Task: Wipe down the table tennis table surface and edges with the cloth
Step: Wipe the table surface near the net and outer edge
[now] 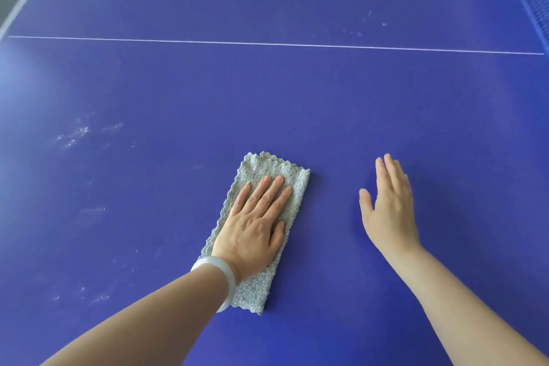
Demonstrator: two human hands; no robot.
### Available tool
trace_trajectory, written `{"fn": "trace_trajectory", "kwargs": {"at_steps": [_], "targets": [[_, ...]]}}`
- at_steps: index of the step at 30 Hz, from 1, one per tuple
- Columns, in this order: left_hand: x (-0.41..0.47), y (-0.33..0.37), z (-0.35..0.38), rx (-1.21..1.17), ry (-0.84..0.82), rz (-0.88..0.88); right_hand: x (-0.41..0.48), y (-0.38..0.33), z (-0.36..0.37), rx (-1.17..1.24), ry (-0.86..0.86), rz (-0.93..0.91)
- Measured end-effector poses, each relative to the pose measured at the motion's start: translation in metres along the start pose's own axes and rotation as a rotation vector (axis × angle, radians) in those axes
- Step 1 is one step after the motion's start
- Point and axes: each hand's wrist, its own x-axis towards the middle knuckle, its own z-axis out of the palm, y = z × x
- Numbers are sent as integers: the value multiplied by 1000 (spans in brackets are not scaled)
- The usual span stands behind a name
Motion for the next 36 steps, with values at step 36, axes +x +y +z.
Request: {"fn": "trace_trajectory", "kwargs": {"at_steps": [36], "targets": [[145,9,-11,41,-47,225,99,-5,33,-236,129,177]]}}
